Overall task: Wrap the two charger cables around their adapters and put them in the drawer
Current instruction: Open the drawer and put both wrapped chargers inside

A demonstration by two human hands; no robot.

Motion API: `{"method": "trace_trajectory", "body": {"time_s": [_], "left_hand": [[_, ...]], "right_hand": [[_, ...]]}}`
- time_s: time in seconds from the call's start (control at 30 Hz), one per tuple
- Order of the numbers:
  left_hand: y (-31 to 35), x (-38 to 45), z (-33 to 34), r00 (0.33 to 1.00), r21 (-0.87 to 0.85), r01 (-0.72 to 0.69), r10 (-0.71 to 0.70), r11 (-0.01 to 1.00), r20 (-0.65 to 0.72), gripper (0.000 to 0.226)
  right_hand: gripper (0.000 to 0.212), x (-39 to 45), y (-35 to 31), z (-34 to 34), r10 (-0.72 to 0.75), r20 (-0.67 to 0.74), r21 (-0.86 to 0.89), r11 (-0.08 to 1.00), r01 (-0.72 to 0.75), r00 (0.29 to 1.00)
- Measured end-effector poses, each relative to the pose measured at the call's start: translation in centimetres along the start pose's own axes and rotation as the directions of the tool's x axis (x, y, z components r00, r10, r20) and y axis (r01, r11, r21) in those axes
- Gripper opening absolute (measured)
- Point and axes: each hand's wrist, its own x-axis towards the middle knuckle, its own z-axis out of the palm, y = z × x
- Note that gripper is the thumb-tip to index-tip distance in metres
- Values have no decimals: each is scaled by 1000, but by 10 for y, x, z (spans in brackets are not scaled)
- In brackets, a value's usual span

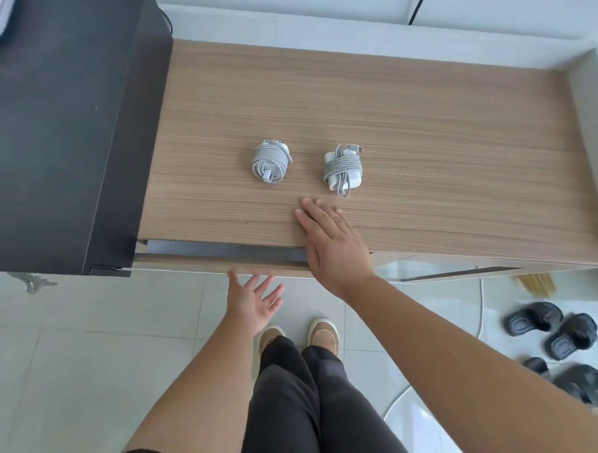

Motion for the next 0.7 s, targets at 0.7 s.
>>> {"method": "trace_trajectory", "body": {"time_s": [0.7], "left_hand": [[42,-123,-40,432,617,-420,451,-666,781,24]], "right_hand": [[25,-70,-9,-43,169,408,112,966,-233,897]]}}
